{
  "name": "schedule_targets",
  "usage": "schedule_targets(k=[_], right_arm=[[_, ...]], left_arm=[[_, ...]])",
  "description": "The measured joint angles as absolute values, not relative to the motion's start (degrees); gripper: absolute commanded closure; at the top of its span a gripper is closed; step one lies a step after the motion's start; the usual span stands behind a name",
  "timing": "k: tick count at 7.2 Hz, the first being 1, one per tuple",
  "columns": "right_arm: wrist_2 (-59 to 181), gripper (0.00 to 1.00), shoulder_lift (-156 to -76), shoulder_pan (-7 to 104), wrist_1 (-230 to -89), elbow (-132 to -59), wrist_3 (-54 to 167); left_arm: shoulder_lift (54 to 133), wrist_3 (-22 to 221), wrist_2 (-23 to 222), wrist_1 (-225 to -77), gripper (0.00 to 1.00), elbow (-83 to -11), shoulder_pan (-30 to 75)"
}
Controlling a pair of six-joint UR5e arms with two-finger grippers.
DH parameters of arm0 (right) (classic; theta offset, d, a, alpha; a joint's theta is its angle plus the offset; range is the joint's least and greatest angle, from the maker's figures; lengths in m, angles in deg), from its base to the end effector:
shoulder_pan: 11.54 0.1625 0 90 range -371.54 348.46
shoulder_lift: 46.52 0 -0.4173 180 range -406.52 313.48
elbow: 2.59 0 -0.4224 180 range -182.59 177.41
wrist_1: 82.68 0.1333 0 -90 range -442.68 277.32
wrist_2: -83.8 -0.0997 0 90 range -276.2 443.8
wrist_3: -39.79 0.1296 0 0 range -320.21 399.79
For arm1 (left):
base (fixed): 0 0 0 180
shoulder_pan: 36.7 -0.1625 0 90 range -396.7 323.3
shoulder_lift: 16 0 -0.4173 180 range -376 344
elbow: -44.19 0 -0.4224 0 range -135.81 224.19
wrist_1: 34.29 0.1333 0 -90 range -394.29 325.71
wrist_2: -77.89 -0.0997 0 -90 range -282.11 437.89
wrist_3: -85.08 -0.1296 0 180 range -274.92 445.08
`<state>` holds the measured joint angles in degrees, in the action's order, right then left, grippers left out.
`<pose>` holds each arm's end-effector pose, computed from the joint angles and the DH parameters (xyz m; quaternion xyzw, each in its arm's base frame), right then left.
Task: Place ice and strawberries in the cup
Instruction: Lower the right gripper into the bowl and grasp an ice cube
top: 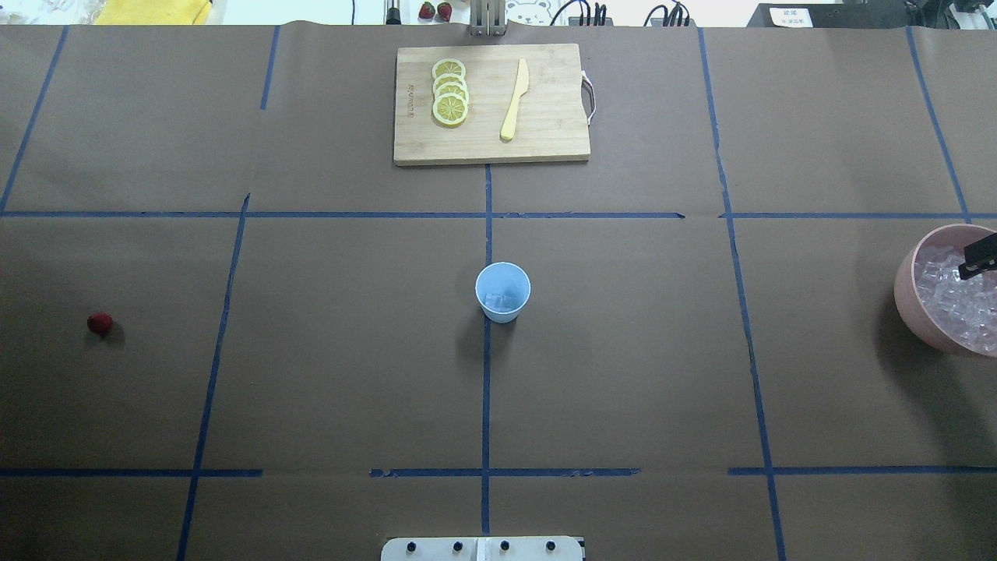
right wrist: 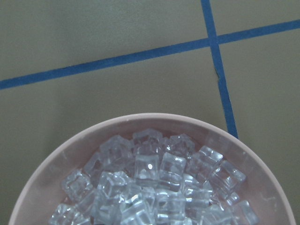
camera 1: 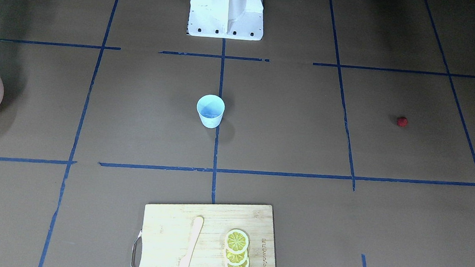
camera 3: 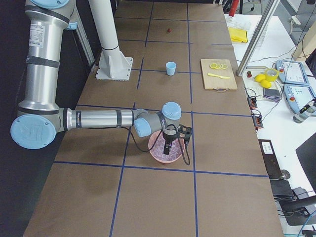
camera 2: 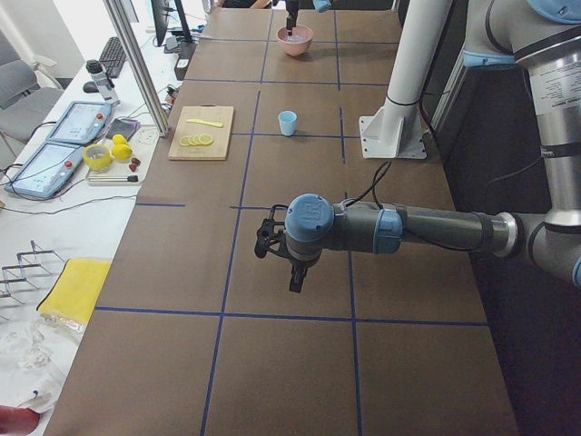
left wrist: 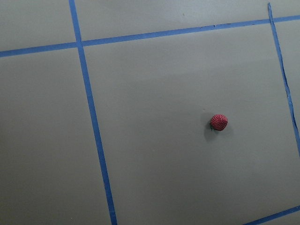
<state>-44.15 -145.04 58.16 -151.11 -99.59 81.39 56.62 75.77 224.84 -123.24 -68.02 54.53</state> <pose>-0.1194 -0.4773 0.6482 -0.0235 -0.3593 0.1165 0.9256 -0.0333 -0.3998 0.5891 0.0726 0.4718 0.0776 0.8753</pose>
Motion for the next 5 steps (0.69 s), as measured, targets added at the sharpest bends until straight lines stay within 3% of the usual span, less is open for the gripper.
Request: schedule_targets(k=[5], right_arm=[[-44.02, 0.17, -144.35, 57.35, -148.87, -98.67, 88.43]], left_arm=[[56.6, 75.76, 224.84, -123.24, 0.0, -68.13, 54.52]])
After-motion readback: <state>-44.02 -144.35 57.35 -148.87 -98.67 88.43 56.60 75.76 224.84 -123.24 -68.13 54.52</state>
